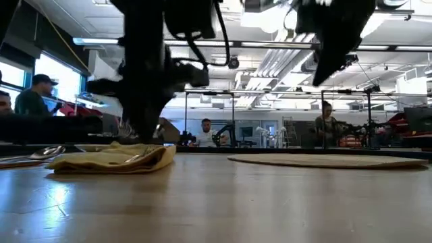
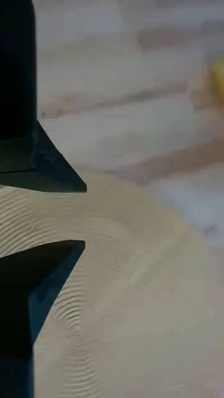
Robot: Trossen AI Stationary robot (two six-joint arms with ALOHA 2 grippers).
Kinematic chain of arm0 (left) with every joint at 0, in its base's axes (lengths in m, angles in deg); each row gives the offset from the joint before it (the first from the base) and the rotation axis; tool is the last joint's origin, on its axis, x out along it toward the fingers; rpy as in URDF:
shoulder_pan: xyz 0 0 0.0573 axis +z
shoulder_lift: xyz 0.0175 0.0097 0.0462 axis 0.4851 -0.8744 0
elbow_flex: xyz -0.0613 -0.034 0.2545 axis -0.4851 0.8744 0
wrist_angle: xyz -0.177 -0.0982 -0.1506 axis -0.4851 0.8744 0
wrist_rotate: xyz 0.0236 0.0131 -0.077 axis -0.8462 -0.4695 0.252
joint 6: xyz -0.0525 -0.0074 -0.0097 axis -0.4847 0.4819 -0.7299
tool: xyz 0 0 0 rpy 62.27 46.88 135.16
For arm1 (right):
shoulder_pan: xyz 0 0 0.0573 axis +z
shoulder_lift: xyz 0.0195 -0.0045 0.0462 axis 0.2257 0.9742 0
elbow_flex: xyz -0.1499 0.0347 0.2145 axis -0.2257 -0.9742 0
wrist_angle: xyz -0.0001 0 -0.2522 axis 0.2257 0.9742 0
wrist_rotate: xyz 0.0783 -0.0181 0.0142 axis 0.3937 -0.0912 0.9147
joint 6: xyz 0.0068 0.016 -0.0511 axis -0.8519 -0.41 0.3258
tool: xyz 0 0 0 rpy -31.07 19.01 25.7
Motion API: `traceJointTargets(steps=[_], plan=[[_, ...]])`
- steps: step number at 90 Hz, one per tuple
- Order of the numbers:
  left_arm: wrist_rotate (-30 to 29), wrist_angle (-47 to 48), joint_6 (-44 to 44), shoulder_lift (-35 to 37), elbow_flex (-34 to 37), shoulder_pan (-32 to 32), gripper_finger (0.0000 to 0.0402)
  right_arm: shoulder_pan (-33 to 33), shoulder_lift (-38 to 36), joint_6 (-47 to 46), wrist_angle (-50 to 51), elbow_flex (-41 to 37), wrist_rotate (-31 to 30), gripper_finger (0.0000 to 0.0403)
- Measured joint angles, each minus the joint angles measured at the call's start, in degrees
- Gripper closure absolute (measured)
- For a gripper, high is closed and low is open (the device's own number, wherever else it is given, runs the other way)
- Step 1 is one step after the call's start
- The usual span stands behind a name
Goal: Set table place
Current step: Move the brown placemat to the center of the table
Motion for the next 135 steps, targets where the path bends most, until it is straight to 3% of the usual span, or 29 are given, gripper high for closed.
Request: traceJointTargets(steps=[18, 32, 49, 66, 76, 87, 97, 115, 135], plan=[[0.95, -0.95, 1.96, -3.08, 0.58, -2.15, 0.0402, -3.96, 0.03, -0.9, -2.82, -7.27, 1.5, 0.0286], [0.04, 6.74, 4.45, -2.2, 0.37, -2.98, 0.0402, -5.68, 2.01, -4.98, -8.24, -12.36, 6.33, 0.0286], [-1.1, 10.69, 5.44, 0.27, -2.75, -3.04, 0.0402, -5.8, 7.08, -7.15, -15.68, -13.22, 2.65, 0.029], [-2.87, 12.12, 5.85, 4.19, -7.78, -3.6, 0.0401, -8.49, 13.97, -8.98, -23.2, -13.18, 0.53, 0.0326], [-3.35, 12.61, 6.87, 6.97, -8.48, -4.16, 0.0401, -9.19, 18.49, -9.53, -25.92, -13.16, 2.77, 0.0358], [-4.69, 15.11, 5.72, 10.44, -8.53, -5.18, 0.0401, -6.32, 22.74, -10.54, -31.56, -12.77, 8.73, 0.0393], [-7.09, 16.42, 4.51, 13.76, -8.55, -6.24, 0.0401, -1.41, 25.49, -15.7, -37.62, -12.62, 11.39, 0.0398], [-13.19, 17.04, 4.31, 20.61, -8.55, -7.25, 0.0402, 7.56, 30.0, -24.73, -40.98, -7.63, 9.69, 0.0401], [-18.3, 16.86, 5.09, 27.49, -8.55, -7.29, 0.0402, 12.38, 36.03, -24.98, -39.96, 1.64, 5.56, 0.0403]])
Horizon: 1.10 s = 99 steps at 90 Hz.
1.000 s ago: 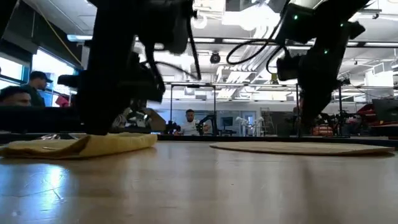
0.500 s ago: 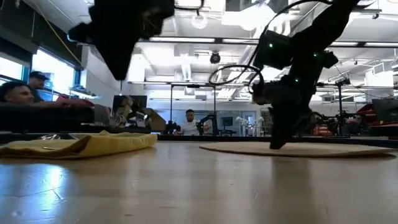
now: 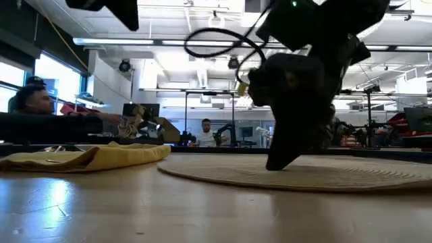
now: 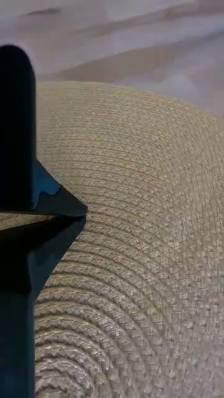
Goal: Set table place
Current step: Move the brown placemat to the center of the table
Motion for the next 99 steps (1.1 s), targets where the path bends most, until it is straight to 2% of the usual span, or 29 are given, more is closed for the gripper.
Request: traceJointTargets(steps=[12, 22, 30, 36, 43, 52, 63, 74, 89, 99], plan=[[-1.49, -0.08, 2.12, 2.3, 0.0, -0.05, 0.0401, -0.27, 3.77, 3.67, 0.6, 6.53, -1.34, 0.0403], [-1.73, -0.01, 2.99, 2.59, 0.0, -0.05, 0.0401, -0.91, 3.67, 7.27, 4.51, 12.21, -1.15, 0.0403], [-0.78, 0.53, 3.11, 1.91, 0.0, -0.25, 0.0402, -1.24, 1.56, 7.45, 13.43, 16.8, -1.75, 0.0403], [-0.64, 0.32, 3.07, 0.9, 0.37, -0.24, 0.0402, -1.26, 0.23, 4.83, 21.91, 19.48, -4.63, 0.0403], [0.19, -0.25, 2.82, -0.59, 2.4, 0.36, 0.0402, -1.47, -1.15, 1.67, 31.03, 19.77, -7.14, 0.0403], [3.88, -4.37, 3.13, -2.74, 7.44, 2.18, 0.0401, -2.54, -2.55, -2.08, 35.42, 14.77, -4.79, 0.0403], [10.51, -14.57, 4.68, -5.24, 15.05, 4.39, 0.0402, -3.03, -4.66, -5.97, 31.47, 5.95, -2.96, 0.0403], [14.53, -26.28, 4.67, -7.67, 22.22, 6.39, 0.0402, -2.99, -5.41, -7.83, 23.61, 0.59, 0.16, 0.0403], [16.11, -39.04, 3.37, -12.67, 28.88, 8.15, 0.0402, -2.94, -5.2, -7.39, 14.46, -1.31, 0.67, 0.0403], [18.24, -46.46, 3.15, -16.44, 30.35, 8.79, 0.0402, -3.23, -4.99, -6.93, 10.85, -1.34, -0.66, 0.0403]])
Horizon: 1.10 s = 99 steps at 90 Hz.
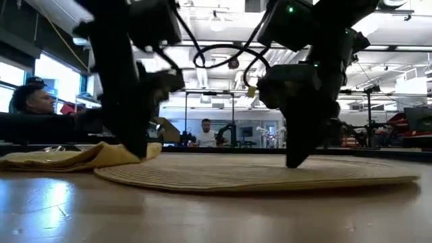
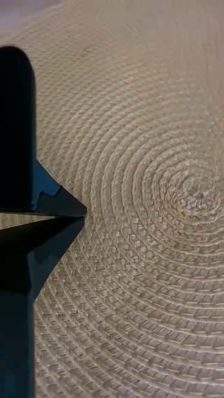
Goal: Set table place
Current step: Move the brown placemat to the center of the table
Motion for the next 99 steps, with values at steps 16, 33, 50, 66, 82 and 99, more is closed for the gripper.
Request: traceJointTargets(steps=[16, 33, 50, 66, 82, 99], plan=[[1.96, -0.3, 1.47, -1.17, -2.88, 0.35, 0.0402, -0.58, -1.29, 2.46, 0.98, -0.04, 3.12, 0.0403], [-0.46, 9.6, 2.52, 2.37, -10.08, 0.32, 0.0402, -0.63, -9.91, 3.67, 5.85, 0.05, 3.66, 0.0403], [-1.39, 20.88, -5.39, 2.89, -11.92, 0.32, 0.0402, -1.63, -13.41, 2.23, 20.37, -0.95, -6.52, 0.0403], [-3.48, 18.7, -7.94, -0.17, -7.86, 0.32, 0.0402, -4.34, -9.98, 4.15, 13.82, -7.41, -4.56, 0.0403], [-5.63, 12.08, -5.44, -3.36, -6.95, 0.8, 0.0402, -5.03, -7.38, 6.19, 6.0, -8.79, -0.3, 0.0403], [-6.75, 16.6, -3.43, -3.51, -9.63, 1.08, 0.0402, -5.12, -7.5, 7.35, 8.24, -7.3, -0.97, 0.0403]])
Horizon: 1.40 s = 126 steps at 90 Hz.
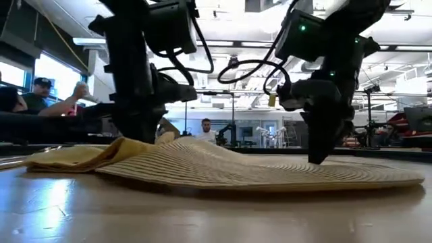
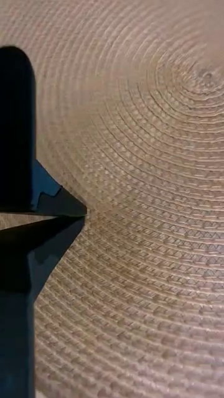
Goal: Set table place
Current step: Move the brown placemat to the center of the table, then put the yellow plate on the brown placemat
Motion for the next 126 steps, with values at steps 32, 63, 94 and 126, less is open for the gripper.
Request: traceJointTargets(steps=[32, 63, 94, 126], plan=[[-1.11, 11.99, -0.25, 3.7, -8.56, 0.28, 0.0402, -0.34, -0.52, 6.08, 13.06, 5.92, 1.63, 0.0403], [2.61, 24.3, 9.55, 3.53, -11.88, 16.78, 0.0371, -7.78, -11.53, 15.58, 14.84, 9.43, 3.43, 0.0402], [-5.26, 22.03, 26.47, 2.31, -11.86, 42.07, 0.0335, -15.95, -23.12, 19.4, 14.78, 9.45, 3.45, 0.0402], [-0.97, 9.46, 38.27, -5.78, -11.86, 48.5, 0.0392, -16.89, -23.93, 7.09, 3.56, 9.43, -1.34, 0.0402]])
